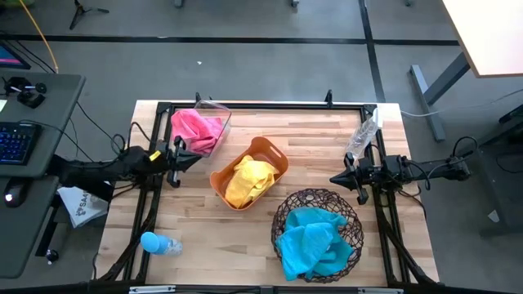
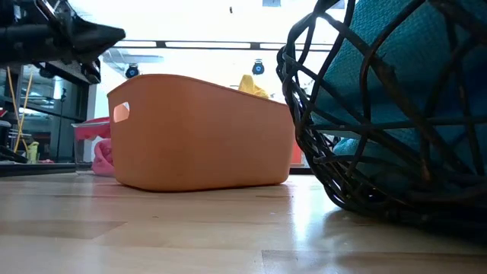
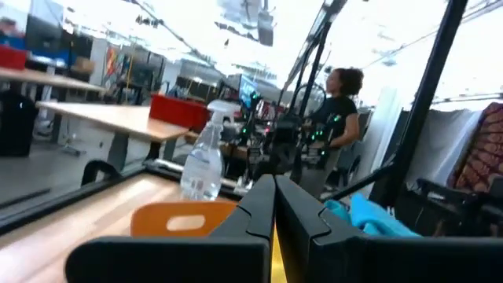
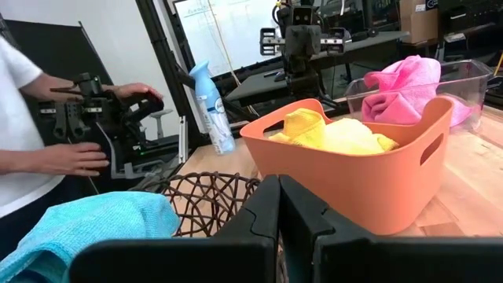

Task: Sort microfiber towel by color & place in baskets
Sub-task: Return to Home Position

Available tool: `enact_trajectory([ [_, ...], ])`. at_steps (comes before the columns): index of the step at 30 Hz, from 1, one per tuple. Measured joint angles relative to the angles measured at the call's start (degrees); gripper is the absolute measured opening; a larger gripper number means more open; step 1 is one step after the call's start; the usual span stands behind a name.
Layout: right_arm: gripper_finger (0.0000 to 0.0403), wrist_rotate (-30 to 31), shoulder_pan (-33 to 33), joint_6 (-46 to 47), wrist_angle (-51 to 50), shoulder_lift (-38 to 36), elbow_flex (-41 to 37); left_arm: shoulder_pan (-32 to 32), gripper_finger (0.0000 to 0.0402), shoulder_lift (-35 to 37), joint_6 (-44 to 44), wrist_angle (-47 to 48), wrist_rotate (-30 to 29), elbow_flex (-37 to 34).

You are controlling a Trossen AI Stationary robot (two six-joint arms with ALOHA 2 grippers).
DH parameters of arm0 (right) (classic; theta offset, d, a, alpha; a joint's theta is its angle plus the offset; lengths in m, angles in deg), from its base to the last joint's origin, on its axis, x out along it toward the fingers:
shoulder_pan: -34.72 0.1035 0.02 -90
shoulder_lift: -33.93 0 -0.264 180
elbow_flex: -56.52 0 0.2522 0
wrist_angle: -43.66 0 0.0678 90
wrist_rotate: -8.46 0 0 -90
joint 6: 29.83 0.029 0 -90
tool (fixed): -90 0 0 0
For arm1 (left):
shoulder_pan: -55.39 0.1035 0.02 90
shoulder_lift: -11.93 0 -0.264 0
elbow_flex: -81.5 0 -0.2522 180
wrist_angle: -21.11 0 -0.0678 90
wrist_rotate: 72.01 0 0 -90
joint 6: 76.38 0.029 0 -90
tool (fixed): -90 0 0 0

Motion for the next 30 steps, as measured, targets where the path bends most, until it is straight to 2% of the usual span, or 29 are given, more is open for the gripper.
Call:
enact_trajectory([
  [5, 0.0000, 0.0, 0.0, 0.0, 0.0, 0.0, 0.0, -0.4, 0.0000, 2.7, 5.3, 6.3, 0.8, -0.2],
  [8, 0.0000, -0.1, 0.0, 0.0, 0.0, 0.0, 0.0, -1.4, 0.0000, 2.7, 4.5, 14.0, 1.7, -0.2],
  [13, 0.0000, -0.1, 0.0, 0.0, 0.0, 0.0, 0.0, -2.4, 0.0000, 2.7, 9.3, 14.2, 4.8, -0.2],
  [20, 0.0000, -0.1, 0.0, 0.0, 0.0, 0.0, 0.0, -2.4, 0.0000, 2.7, 5.1, 14.2, 4.5, -0.2],
  [30, 0.0000, -0.1, 0.0, 0.0, 0.0, 0.0, 0.0, -2.3, 0.0000, 2.3, 5.0, 14.2, 4.4, -0.2],
])
